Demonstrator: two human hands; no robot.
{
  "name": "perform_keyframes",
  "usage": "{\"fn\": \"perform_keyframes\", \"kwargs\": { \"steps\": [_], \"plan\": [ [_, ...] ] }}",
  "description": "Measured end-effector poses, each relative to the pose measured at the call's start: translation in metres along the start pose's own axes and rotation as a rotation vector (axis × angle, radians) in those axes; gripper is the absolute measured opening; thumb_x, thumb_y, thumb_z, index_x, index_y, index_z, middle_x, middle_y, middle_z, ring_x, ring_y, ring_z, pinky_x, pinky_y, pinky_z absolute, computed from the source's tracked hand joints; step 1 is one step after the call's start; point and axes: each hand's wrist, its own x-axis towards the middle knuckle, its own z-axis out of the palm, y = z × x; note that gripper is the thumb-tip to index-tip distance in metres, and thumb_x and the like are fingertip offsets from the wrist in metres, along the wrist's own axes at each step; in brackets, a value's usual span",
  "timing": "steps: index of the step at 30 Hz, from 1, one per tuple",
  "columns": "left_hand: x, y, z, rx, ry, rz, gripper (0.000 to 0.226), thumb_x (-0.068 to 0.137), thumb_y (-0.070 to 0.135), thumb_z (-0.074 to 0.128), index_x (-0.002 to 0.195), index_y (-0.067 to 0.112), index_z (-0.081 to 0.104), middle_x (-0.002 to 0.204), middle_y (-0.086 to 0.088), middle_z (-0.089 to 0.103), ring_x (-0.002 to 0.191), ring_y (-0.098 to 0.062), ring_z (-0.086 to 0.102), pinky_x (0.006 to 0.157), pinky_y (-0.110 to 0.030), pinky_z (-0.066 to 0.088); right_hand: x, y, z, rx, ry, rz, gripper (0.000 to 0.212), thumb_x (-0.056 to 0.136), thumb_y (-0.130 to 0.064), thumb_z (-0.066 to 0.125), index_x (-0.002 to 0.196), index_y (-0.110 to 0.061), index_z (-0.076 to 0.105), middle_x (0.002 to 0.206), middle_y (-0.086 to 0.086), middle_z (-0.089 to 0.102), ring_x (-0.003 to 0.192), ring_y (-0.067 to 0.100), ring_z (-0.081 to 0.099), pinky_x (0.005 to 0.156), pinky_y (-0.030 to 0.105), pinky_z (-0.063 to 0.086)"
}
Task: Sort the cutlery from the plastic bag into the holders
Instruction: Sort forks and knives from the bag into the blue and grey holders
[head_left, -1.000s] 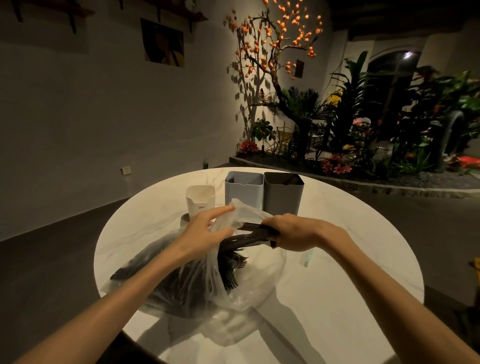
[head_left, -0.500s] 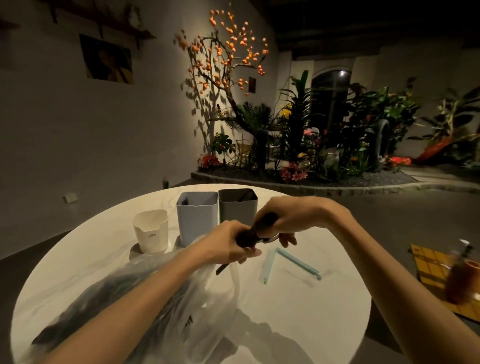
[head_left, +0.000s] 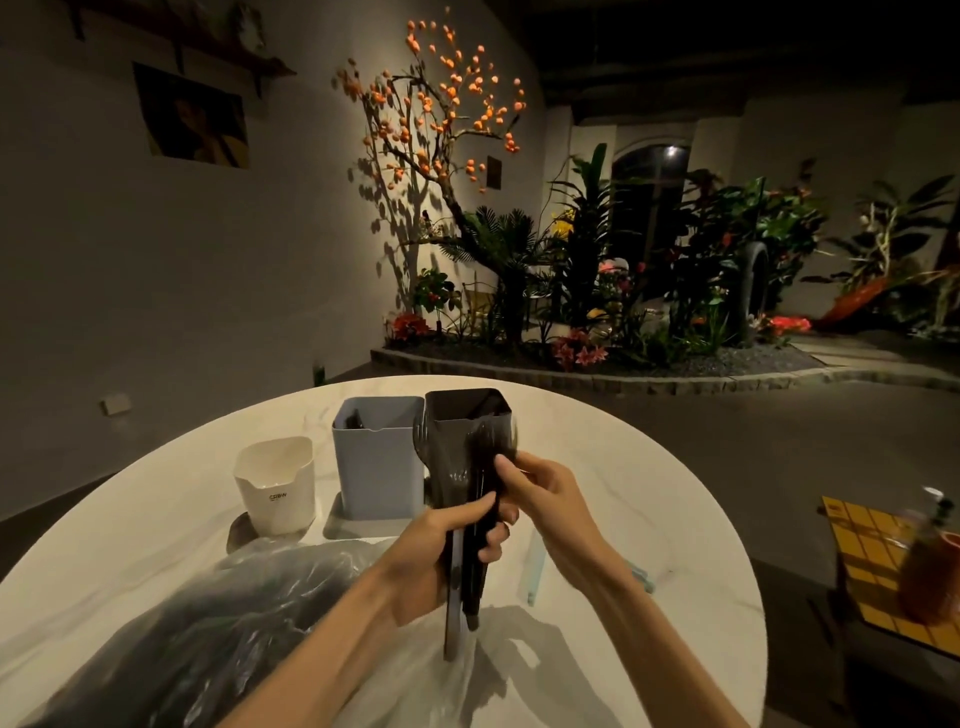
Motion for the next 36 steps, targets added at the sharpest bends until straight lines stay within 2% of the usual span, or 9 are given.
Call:
{"fn": "perform_keyframes", "kwargs": {
  "steps": [6,9,14,20,25,30,31,33,36],
  "plan": [
    [0.003,-0.01,-0.028,0.154,0.235,0.012,0.03,0.099,0.022,0.058,0.126,0.01,0.067,0.117,-0.012,0.074,0.097,-0.027,0.074,0.081,-0.035,0.055,0.015,0.031,0.029,0.048,0.042,0.079,0.024,0.104,-0.03,0.051,0.108,-0.016,0.07,0.096,0.0,0.077,0.094,0.021,0.075,0.081,0.029,0.061],
    [0.009,-0.016,-0.037,0.196,0.318,-0.009,0.031,0.099,0.025,0.058,0.127,0.014,0.065,0.115,-0.008,0.075,0.1,-0.028,0.074,0.079,-0.036,0.057,0.016,0.043,0.037,0.114,0.01,0.148,0.023,0.098,-0.033,0.062,0.107,-0.014,0.071,0.096,0.005,0.078,0.091,0.022,0.076,0.076,0.032,0.062],
    [0.014,-0.022,-0.042,0.133,0.286,-0.011,0.029,0.099,0.022,0.059,0.126,0.013,0.066,0.115,-0.006,0.075,0.103,-0.024,0.074,0.081,-0.034,0.06,0.02,0.053,0.038,0.136,0.066,0.193,0.039,0.098,-0.036,0.06,0.1,0.003,0.067,0.09,0.014,0.076,0.085,0.026,0.076,0.07,0.035,0.062],
    [0.02,-0.024,-0.048,0.103,0.217,-0.043,0.032,0.098,0.023,0.061,0.129,0.014,0.065,0.123,-0.01,0.072,0.112,-0.033,0.069,0.1,-0.057,0.052,0.017,0.05,0.033,0.152,0.057,0.22,0.025,0.098,-0.04,0.059,0.104,-0.018,0.071,0.092,0.001,0.078,0.087,0.019,0.076,0.074,0.033,0.062],
    [0.018,-0.032,-0.05,0.201,0.22,-0.064,0.035,0.097,0.027,0.059,0.13,0.016,0.063,0.119,-0.006,0.074,0.11,-0.027,0.071,0.1,-0.048,0.054,0.016,0.053,0.035,0.116,0.041,0.262,0.023,0.095,-0.037,0.064,0.101,-0.017,0.072,0.089,-0.002,0.078,0.083,0.013,0.076,0.061,0.021,0.057],
    [0.02,-0.028,-0.052,0.101,0.222,-0.004,0.039,0.1,0.036,0.049,0.127,0.015,0.068,0.123,-0.007,0.072,0.114,-0.024,0.069,0.103,-0.047,0.05,0.026,0.06,0.022,0.299,0.254,0.182,0.035,0.106,-0.029,0.047,0.101,0.002,0.062,0.085,0.005,0.077,0.084,0.024,0.076,0.083,0.033,0.057],
    [0.023,-0.029,-0.055,0.078,0.263,-0.002,0.041,0.1,0.038,0.049,0.126,0.014,0.069,0.118,-0.008,0.074,0.108,-0.024,0.072,0.1,-0.046,0.052,0.028,0.061,0.018,0.359,0.314,0.169,0.032,0.106,-0.026,0.046,0.095,0.0,0.06,0.076,0.004,0.073,0.075,0.024,0.074,0.078,0.031,0.058],
    [0.025,-0.029,-0.059,0.104,0.321,-0.015,0.044,0.094,0.044,0.053,0.123,0.016,0.07,0.09,-0.007,0.071,0.072,-0.018,0.07,0.071,-0.032,0.058,0.029,0.06,0.012,0.444,0.336,0.172,0.027,0.106,-0.026,0.045,0.089,-0.007,0.055,0.063,0.003,0.056,0.054,0.016,0.058,0.058,0.025,0.052],
    [0.025,-0.028,-0.06,0.128,0.294,-0.065,0.039,0.094,0.04,0.06,0.126,0.019,0.064,0.068,-0.002,0.047,0.047,-0.008,0.032,0.042,-0.017,0.027,0.026,0.059,0.016,0.306,0.186,0.246,0.029,0.099,-0.035,0.056,0.085,-0.01,0.057,0.059,0.0,0.045,0.046,0.007,0.04,0.046,0.018,0.037]
  ]
}}
